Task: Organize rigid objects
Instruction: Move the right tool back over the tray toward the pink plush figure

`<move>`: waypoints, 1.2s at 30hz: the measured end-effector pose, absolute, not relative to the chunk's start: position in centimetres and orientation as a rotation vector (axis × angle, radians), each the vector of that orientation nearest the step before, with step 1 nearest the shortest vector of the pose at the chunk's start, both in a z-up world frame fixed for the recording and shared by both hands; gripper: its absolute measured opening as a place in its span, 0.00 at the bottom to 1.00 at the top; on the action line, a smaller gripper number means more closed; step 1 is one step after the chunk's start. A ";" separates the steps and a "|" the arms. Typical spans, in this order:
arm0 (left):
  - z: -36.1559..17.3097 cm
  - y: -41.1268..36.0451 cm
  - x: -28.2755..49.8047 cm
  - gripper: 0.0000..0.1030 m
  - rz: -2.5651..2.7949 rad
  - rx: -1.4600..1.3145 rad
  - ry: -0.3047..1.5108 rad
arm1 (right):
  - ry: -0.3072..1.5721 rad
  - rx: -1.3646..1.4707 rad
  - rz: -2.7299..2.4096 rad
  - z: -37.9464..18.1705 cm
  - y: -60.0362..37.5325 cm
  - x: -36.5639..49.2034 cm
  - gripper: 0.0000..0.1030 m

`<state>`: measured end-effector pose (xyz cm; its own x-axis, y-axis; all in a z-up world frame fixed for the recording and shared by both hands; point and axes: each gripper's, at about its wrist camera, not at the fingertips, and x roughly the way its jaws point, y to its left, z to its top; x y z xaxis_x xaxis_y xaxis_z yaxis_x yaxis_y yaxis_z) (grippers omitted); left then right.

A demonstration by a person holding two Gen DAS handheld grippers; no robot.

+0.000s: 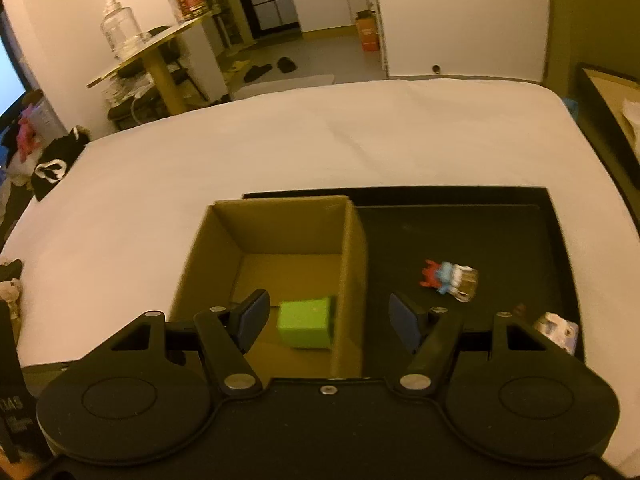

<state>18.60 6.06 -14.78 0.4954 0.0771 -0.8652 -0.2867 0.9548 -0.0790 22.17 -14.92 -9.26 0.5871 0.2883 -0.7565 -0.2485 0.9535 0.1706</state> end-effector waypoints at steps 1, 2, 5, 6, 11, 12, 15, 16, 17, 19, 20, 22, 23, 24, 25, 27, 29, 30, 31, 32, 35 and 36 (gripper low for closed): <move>-14.8 5.9 18.6 0.13 0.226 -0.213 1.031 | 0.890 0.054 0.304 -9.4 -15.3 22.0 0.64; -14.7 5.7 18.5 0.14 0.224 -0.200 1.032 | 0.891 0.057 0.297 -9.6 -15.6 21.8 0.64; -14.7 5.3 18.9 0.22 0.216 -0.179 1.036 | 0.904 0.073 0.271 -10.3 -16.8 21.7 0.64; -14.7 5.3 19.1 0.26 0.223 -0.174 1.034 | 0.908 0.080 0.263 -10.5 -17.2 21.6 0.64; -14.5 4.7 19.0 0.44 0.212 -0.151 1.027 | 0.919 0.107 0.225 -11.7 -19.2 21.0 0.64; -14.4 4.5 18.9 0.48 0.217 -0.143 1.027 | 0.924 0.112 0.216 -12.0 -19.6 20.9 0.64; -14.3 4.0 19.0 0.60 0.221 -0.120 1.022 | 0.936 0.117 0.187 -12.8 -20.6 20.7 0.66; -14.2 3.8 18.9 0.66 0.225 -0.105 1.018 | 0.937 0.117 0.176 -13.1 -21.0 20.6 0.70; -14.2 3.6 18.9 0.69 0.229 -0.092 1.014 | 0.939 0.120 0.162 -13.4 -21.5 20.5 0.74; -14.1 3.3 18.8 0.77 0.241 -0.070 1.006 | 0.942 0.136 0.142 -14.0 -22.2 20.5 0.79; -14.1 3.2 18.8 0.79 0.243 -0.064 1.006 | 0.945 0.141 0.134 -14.2 -22.5 20.5 0.80; -14.1 3.0 19.0 0.82 0.249 -0.053 1.008 | 0.954 0.149 0.120 -14.8 -23.1 20.6 0.81; -14.2 2.8 19.1 0.83 0.253 -0.044 1.008 | 0.959 0.156 0.112 -15.1 -23.4 20.7 0.81; -14.2 2.7 19.1 0.85 0.257 -0.036 1.009 | 0.964 0.159 0.103 -15.4 -23.6 20.7 0.82; -14.2 2.5 19.2 0.85 0.258 -0.029 1.010 | 0.967 0.160 0.095 -15.7 -23.8 20.7 0.83; -14.3 2.3 19.2 0.86 0.261 -0.017 1.016 | 0.974 0.161 0.078 -16.3 -24.2 20.9 0.85; -14.4 2.1 19.4 0.86 0.269 -0.003 1.020 | 0.985 0.174 0.063 -16.9 -24.7 21.0 0.85; -14.4 2.0 19.4 0.86 0.272 0.003 1.021 | 0.991 0.185 0.056 -17.2 -25.0 21.1 0.85; -14.5 1.8 19.5 0.86 0.275 0.010 1.022 | 0.996 0.197 0.049 -17.5 -25.2 21.2 0.85; -14.5 1.7 19.6 0.86 0.276 0.016 1.023 | 1.005 0.213 0.036 -17.9 -25.6 21.3 0.85; -14.6 1.4 19.9 0.86 0.282 0.032 1.026 | 1.027 0.259 0.010 -19.0 -26.5 21.7 0.85; -14.6 1.3 20.1 0.86 0.285 0.037 1.028 | 1.031 0.272 0.005 -19.3 -26.7 21.8 0.85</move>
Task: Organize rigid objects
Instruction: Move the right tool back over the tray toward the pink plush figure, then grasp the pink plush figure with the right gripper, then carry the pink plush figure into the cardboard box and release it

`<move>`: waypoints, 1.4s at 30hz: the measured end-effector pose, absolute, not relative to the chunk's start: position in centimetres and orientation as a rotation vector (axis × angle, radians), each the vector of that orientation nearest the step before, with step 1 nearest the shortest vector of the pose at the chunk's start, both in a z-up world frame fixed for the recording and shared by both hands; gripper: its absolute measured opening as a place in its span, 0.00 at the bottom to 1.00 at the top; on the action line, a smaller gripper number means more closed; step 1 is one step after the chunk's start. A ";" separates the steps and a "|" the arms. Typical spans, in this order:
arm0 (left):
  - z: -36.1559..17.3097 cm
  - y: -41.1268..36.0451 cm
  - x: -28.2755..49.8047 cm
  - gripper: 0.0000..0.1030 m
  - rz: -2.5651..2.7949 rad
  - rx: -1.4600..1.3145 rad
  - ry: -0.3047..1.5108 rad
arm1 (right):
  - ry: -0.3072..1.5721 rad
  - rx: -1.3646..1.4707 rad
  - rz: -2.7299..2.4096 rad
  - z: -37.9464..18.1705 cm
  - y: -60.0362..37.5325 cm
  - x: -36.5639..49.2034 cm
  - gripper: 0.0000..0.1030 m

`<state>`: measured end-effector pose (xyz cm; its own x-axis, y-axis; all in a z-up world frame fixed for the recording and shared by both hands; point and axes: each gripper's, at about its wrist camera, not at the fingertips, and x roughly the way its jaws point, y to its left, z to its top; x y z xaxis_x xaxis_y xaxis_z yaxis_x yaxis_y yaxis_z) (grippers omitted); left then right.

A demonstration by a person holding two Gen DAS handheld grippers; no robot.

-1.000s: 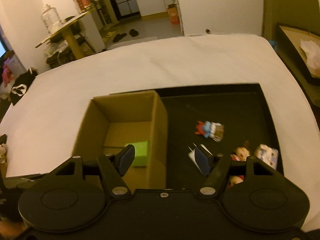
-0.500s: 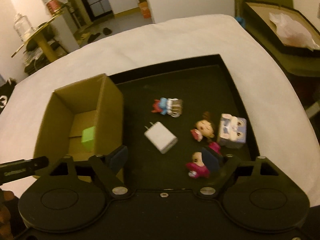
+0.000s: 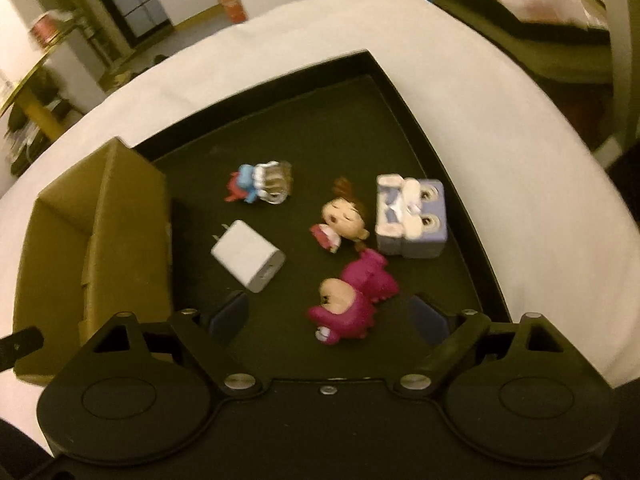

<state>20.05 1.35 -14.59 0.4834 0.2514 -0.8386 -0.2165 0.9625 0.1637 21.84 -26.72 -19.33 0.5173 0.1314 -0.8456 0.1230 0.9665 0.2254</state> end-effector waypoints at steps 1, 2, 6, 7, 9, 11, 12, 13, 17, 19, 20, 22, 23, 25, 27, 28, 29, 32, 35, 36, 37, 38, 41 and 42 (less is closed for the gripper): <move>-14.6 1.2 20.1 0.86 0.288 0.042 1.029 | 1.033 0.282 -0.001 -19.6 -26.9 22.0 0.84; -14.6 1.2 20.2 0.86 0.289 0.047 1.031 | 1.038 0.291 -0.009 -19.9 -27.1 22.1 0.84; -14.8 0.9 20.5 0.86 0.292 0.054 1.040 | 1.057 0.323 -0.033 -20.6 -27.8 22.8 0.82; -14.8 0.9 20.5 0.86 0.293 0.056 1.040 | 1.062 0.328 -0.035 -20.8 -27.9 22.9 0.81; -14.8 0.8 20.6 0.86 0.296 0.061 1.042 | 1.074 0.330 -0.036 -21.2 -27.8 23.2 0.74; -14.9 0.8 20.6 0.86 0.299 0.066 1.045 | 1.106 0.330 -0.020 -21.7 -27.7 23.5 0.38; -14.9 0.8 20.6 0.86 0.299 0.066 1.046 | 1.112 0.332 -0.024 -21.8 -27.8 23.6 0.38; -14.9 0.8 20.7 0.86 0.299 0.065 1.047 | 1.109 0.337 -0.025 -21.7 -27.8 23.6 0.38; -14.9 1.0 20.7 0.86 0.304 0.048 1.049 | 1.074 0.334 0.016 -20.5 -27.7 23.2 0.38; -14.8 1.2 20.6 0.86 0.305 0.038 1.048 | 1.071 0.332 0.027 -20.1 -27.6 23.1 0.38; -14.7 1.3 20.5 0.86 0.304 0.032 1.045 | 1.067 0.330 0.034 -19.8 -27.5 23.1 0.38; -14.6 1.4 20.4 0.86 0.302 0.027 1.037 | 1.056 0.323 0.043 -19.2 -27.2 22.9 0.38; -14.5 1.4 20.2 0.86 0.303 0.026 1.033 | 1.049 0.318 0.047 -18.8 -27.0 22.9 0.38; -14.4 1.5 20.3 0.86 0.300 0.018 1.031 | 1.035 0.310 0.057 -18.1 -26.5 23.0 0.38; -14.4 1.7 20.1 0.86 0.297 0.006 1.029 | 1.014 0.290 0.071 -17.3 -25.9 23.1 0.38; -14.4 1.8 20.1 0.86 0.297 0.003 1.028 | 1.006 0.280 0.078 -17.0 -25.6 23.1 0.38; -14.4 1.9 20.0 0.86 0.296 -0.003 1.027 | 0.994 0.265 0.086 -16.5 -25.2 23.1 0.38; -14.2 2.4 19.9 0.86 0.289 -0.033 1.018 | 0.961 0.236 0.110 -15.3 -24.2 23.1 0.38; -14.1 2.7 19.8 0.86 0.285 -0.051 1.013 | 0.929 0.207 0.131 -14.1 -23.1 23.0 0.38; -14.0 2.8 19.6 0.86 0.283 -0.056 1.013 | 0.922 0.200 0.137 -13.9 -22.8 23.0 0.38; -14.0 2.9 19.6 0.86 0.284 -0.061 1.012 | 0.914 0.194 0.146 -13.6 -22.5 23.0 0.38; -13.9 3.1 19.5 0.86 0.289 -0.067 1.006 | 0.904 0.187 0.157 -13.1 -22.1 23.0 0.38; -13.7 3.5 19.3 0.86 0.298 -0.084 0.990 | 0.885 0.163 0.176 -12.4 -21.1 23.1 0.38; -13.7 3.6 19.3 0.86 0.299 -0.091 0.988 | 0.878 0.152 0.184 -12.1 -20.7 23.1 0.38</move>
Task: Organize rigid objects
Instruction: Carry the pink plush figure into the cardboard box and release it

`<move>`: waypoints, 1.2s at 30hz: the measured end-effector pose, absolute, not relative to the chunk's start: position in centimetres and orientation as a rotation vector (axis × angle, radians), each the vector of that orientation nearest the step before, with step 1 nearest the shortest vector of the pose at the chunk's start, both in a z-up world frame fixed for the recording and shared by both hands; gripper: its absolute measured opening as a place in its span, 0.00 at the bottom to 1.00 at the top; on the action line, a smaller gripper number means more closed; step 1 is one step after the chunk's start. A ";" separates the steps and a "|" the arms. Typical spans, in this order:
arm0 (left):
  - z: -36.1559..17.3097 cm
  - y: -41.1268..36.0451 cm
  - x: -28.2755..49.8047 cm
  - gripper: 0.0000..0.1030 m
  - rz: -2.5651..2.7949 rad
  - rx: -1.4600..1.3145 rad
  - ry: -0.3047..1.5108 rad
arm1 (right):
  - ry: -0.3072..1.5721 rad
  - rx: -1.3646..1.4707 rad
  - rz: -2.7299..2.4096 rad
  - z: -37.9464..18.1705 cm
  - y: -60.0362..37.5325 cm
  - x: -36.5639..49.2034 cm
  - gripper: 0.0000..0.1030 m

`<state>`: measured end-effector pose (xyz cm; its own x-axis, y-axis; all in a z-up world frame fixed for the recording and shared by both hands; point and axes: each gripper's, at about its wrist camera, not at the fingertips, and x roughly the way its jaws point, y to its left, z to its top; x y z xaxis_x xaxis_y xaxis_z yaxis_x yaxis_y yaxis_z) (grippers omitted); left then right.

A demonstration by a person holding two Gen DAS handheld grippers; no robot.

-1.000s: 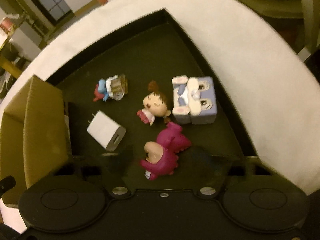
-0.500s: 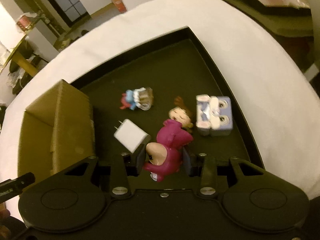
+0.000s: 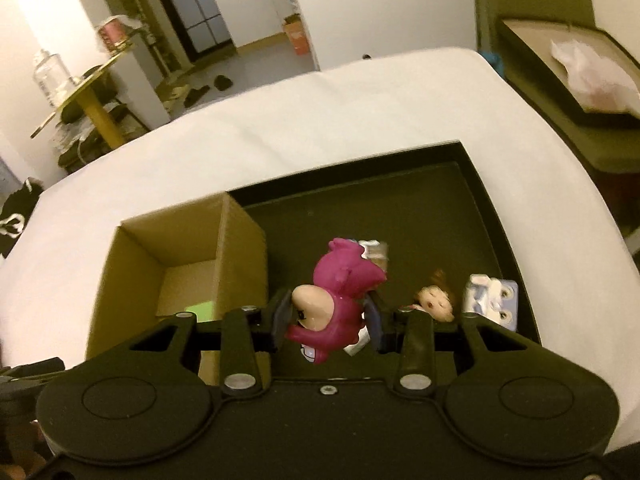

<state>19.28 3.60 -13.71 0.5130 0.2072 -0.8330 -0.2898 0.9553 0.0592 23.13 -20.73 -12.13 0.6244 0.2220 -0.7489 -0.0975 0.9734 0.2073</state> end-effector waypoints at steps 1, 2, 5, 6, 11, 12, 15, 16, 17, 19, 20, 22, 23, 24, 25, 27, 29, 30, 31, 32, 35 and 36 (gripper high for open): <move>-13.7 3.7 19.2 0.86 0.301 -0.099 0.984 | 0.873 0.143 0.191 -12.0 -20.4 23.1 0.38; -13.6 3.9 19.1 0.86 0.302 -0.107 0.979 | 0.865 0.131 0.202 -11.7 -19.9 23.1 0.38; -13.5 4.3 19.0 0.85 0.294 -0.128 0.969 | 0.854 0.103 0.222 -11.3 -18.8 23.2 0.38; -13.5 4.4 18.9 0.85 0.289 -0.134 0.967 | 0.851 0.091 0.229 -11.1 -18.3 23.3 0.38; -13.7 4.8 18.9 0.83 0.265 -0.160 0.968 | 0.827 0.051 0.251 -10.3 -16.5 23.2 0.38; -13.7 4.9 18.9 0.83 0.263 -0.164 0.966 | 0.822 0.042 0.256 -10.3 -16.2 23.3 0.38; -13.9 5.4 18.9 0.83 0.259 -0.187 0.968 | 0.813 0.019 0.271 -10.0 -15.2 23.3 0.38; -14.0 5.5 18.9 0.82 0.258 -0.192 0.971 | 0.811 0.010 0.275 -10.0 -14.8 23.3 0.38; -14.0 5.5 18.8 0.81 0.255 -0.195 0.972 | 0.809 0.001 0.280 -10.0 -14.4 23.4 0.38; -14.1 5.6 18.9 0.79 0.250 -0.197 0.975 | 0.809 -0.008 0.288 -10.0 -13.8 23.5 0.38; -14.2 5.6 19.0 0.78 0.250 -0.196 0.977 | 0.811 -0.011 0.294 -10.0 -13.4 23.5 0.38; -14.3 5.7 19.1 0.71 0.252 -0.198 0.982 | 0.814 -0.011 0.313 -9.8 -12.7 23.5 0.38; -14.4 5.8 19.1 0.68 0.254 -0.202 0.986 | 0.817 -0.008 0.321 -9.7 -12.3 23.6 0.38; -14.5 5.9 19.2 0.61 0.255 -0.207 0.991 | 0.817 -0.014 0.328 -9.7 -11.8 23.6 0.38; -14.7 6.0 19.2 0.53 0.253 -0.214 0.997 | 0.815 -0.024 0.333 -9.6 -11.4 23.6 0.38; -14.9 6.3 19.2 0.40 0.241 -0.227 1.007 | 0.812 -0.047 0.350 -9.5 -10.5 23.6 0.38; -15.2 6.3 19.3 0.26 0.231 -0.230 1.019 | 0.812 -0.061 0.367 -9.5 -9.8 23.7 0.38; -15.3 6.4 19.3 0.19 0.232 -0.231 1.022 | 0.813 -0.071 0.373 -9.5 -9.3 23.7 0.38; -15.4 6.4 19.4 0.14 0.234 -0.232 1.023 | 0.812 -0.079 0.374 -9.5 -9.0 23.7 0.38; -15.4 6.5 19.4 0.12 0.234 -0.234 1.023 | 0.811 -0.091 0.378 -9.6 -8.6 23.7 0.38; -15.5 6.5 19.5 0.09 0.227 -0.242 1.022 | 0.821 -0.105 0.390 -9.7 -7.9 24.0 0.38; -15.5 6.6 19.5 0.09 0.226 -0.246 1.020 | 0.822 -0.112 0.392 -9.7 -7.7 24.1 0.38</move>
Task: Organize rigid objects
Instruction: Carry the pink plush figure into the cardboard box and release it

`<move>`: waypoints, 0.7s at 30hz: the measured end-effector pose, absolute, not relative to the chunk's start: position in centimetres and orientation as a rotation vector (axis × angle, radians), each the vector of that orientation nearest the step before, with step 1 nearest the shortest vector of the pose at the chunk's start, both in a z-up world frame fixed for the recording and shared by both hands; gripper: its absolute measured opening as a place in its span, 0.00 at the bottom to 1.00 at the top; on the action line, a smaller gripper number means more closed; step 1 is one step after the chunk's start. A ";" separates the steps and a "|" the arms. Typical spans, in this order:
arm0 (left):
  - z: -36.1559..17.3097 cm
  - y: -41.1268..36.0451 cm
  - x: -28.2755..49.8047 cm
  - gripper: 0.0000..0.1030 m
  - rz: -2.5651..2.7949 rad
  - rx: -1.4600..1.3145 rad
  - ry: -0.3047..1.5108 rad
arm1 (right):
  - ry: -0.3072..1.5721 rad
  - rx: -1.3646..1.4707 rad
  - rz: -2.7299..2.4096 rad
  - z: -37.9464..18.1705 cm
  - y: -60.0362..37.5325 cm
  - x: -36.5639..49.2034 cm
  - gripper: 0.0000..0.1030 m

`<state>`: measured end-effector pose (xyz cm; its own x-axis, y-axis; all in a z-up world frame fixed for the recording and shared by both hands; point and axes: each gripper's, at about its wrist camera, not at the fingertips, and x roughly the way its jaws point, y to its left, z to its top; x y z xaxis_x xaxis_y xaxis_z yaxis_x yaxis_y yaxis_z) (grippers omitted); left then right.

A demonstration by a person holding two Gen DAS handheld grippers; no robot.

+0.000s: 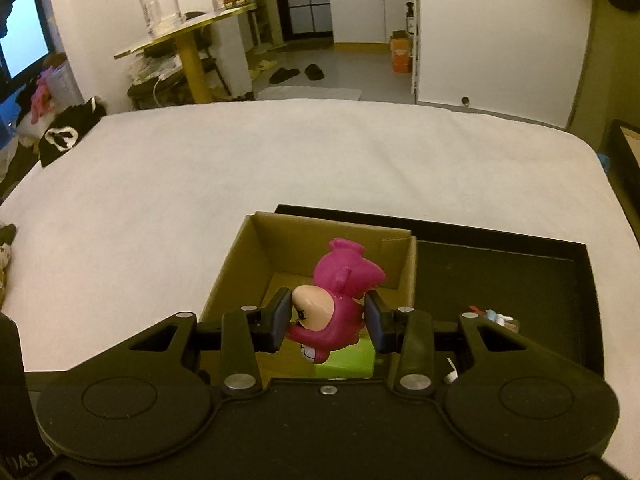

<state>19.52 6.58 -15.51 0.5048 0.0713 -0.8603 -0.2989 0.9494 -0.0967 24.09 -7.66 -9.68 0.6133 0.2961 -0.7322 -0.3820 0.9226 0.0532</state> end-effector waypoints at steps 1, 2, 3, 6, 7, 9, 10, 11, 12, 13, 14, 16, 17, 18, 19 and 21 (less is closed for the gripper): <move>-15.5 6.7 19.5 0.09 0.226 -0.251 1.017 | 0.823 -0.118 0.393 -9.7 -7.5 24.1 0.38; -15.5 6.8 19.5 0.09 0.226 -0.260 1.015 | 0.825 -0.122 0.395 -9.8 -7.3 24.2 0.38; -15.5 7.0 19.5 0.10 0.227 -0.269 1.014 | 0.827 -0.123 0.397 -9.8 -7.1 24.3 0.38; -15.6 7.5 19.5 0.10 0.231 -0.302 1.011 | 0.829 -0.127 0.406 -9.8 -6.4 24.6 0.38; -15.7 7.7 19.6 0.10 0.233 -0.313 1.010 | 0.827 -0.120 0.415 -9.7 -6.4 24.6 0.38; -15.7 7.8 19.6 0.10 0.235 -0.327 1.009 | 0.814 -0.094 0.443 -9.4 -6.2 24.7 0.39; -15.7 7.9 19.5 0.10 0.235 -0.331 1.008 | 0.807 -0.086 0.448 -9.2 -6.0 24.7 0.44; -15.7 7.9 19.4 0.10 0.235 -0.332 1.008 | 0.804 -0.083 0.449 -9.1 -5.9 24.8 0.55; -15.7 7.9 19.4 0.10 0.234 -0.331 1.008 | 0.797 -0.081 0.448 -9.0 -5.8 24.7 0.58; -15.7 7.9 19.4 0.10 0.234 -0.331 1.008 | 0.788 -0.080 0.447 -8.9 -5.9 24.7 0.58; -15.7 7.9 19.3 0.10 0.234 -0.332 1.007 | 0.786 -0.080 0.446 -8.8 -6.0 24.6 0.58; -15.7 7.9 19.2 0.10 0.234 -0.333 1.007 | 0.791 -0.074 0.439 -8.8 -6.1 24.5 0.58; -15.7 7.9 19.2 0.10 0.235 -0.336 1.007 | 0.797 -0.072 0.432 -8.9 -6.1 24.6 0.58; -15.7 8.0 19.2 0.10 0.235 -0.341 1.006 | 0.804 -0.071 0.423 -8.9 -6.4 24.5 0.58; -15.7 8.0 19.2 0.11 0.235 -0.337 1.007 | 0.808 -0.070 0.415 -9.0 -6.4 24.6 0.58; -15.6 7.8 19.2 0.11 0.235 -0.327 1.006 | 0.814 -0.066 0.401 -9.1 -7.2 24.3 0.58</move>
